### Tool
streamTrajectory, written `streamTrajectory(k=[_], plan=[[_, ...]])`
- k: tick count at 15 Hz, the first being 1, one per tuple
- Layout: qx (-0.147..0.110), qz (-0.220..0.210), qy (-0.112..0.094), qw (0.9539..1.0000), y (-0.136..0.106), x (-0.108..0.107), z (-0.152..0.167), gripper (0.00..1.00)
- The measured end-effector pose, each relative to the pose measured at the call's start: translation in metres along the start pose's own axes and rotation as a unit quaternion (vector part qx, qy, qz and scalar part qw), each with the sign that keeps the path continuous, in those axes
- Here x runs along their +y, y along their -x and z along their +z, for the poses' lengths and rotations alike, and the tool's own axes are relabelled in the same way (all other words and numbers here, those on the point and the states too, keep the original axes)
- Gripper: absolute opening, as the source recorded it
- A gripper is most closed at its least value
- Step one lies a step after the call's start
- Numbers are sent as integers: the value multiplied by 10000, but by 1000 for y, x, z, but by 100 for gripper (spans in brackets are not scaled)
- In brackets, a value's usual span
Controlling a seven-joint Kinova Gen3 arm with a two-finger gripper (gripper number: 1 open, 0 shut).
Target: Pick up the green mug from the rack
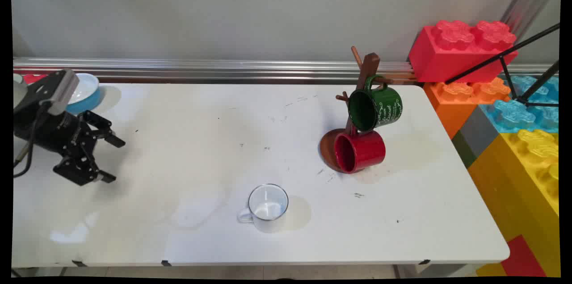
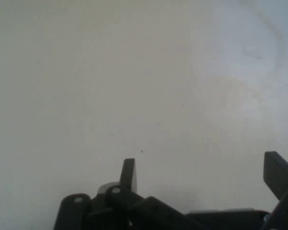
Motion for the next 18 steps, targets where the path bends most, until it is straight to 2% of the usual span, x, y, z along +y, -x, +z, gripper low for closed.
streamTrajectory(k=[3,9,12,16,18], plan=[[170,361,120,9991,-3,3,5,100],[524,540,325,9966,-20,3,14,100],[902,619,358,9934,-36,0,14,100],[1708,516,260,9836,-64,-9,11,100],[2014,444,227,9782,-74,-13,9,100]])
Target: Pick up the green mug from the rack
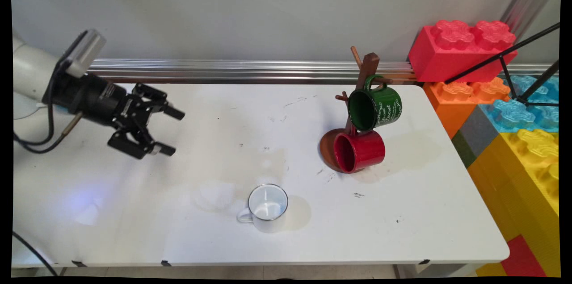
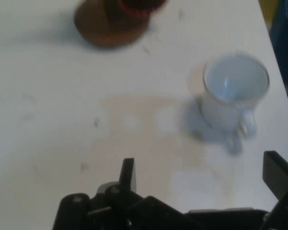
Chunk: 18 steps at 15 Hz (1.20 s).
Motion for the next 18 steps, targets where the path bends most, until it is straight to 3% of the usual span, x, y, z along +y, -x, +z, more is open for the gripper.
streamTrajectory(k=[8,11,18], plan=[[670,-166,25,9976,-27,-12,19,100],[910,-352,55,9952,-48,-11,35,100],[1156,-702,132,9907,-107,5,73,100]])
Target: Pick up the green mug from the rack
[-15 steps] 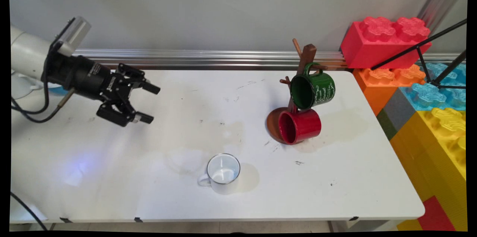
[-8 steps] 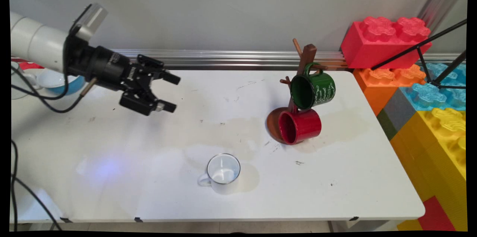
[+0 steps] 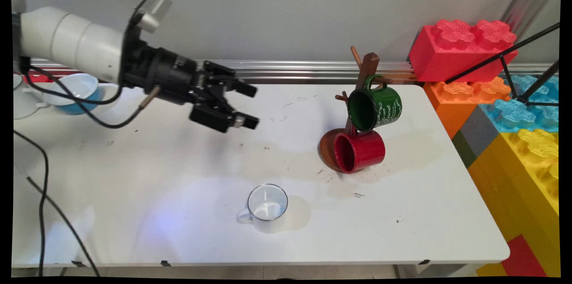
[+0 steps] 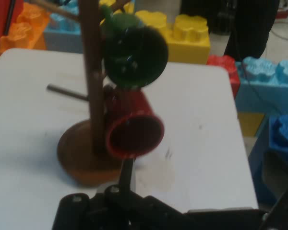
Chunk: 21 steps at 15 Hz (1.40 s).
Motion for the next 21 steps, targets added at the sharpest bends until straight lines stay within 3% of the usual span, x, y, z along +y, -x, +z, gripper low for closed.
streamTrajectory(k=[11,21], plan=[[295,-357,-167,9988,-67,29,83,100],[46,-929,-417,9948,-72,44,147,100]])
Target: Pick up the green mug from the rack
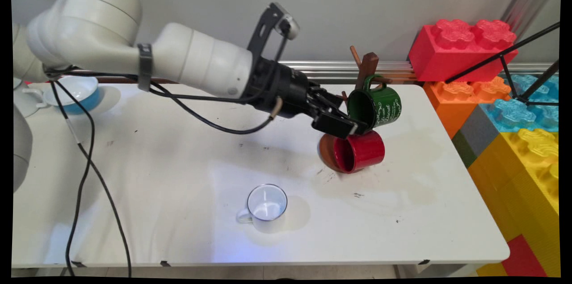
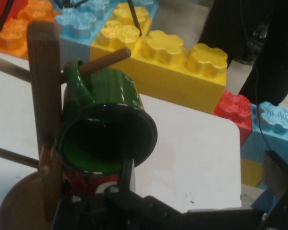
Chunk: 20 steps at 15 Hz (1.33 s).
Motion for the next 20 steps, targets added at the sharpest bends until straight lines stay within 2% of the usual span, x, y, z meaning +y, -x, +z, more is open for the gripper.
streamTrajectory(k=[9,20], plan=[[121,-542,-251,9981,2,5,47,100],[269,-963,-361,9943,-2,7,80,100]])
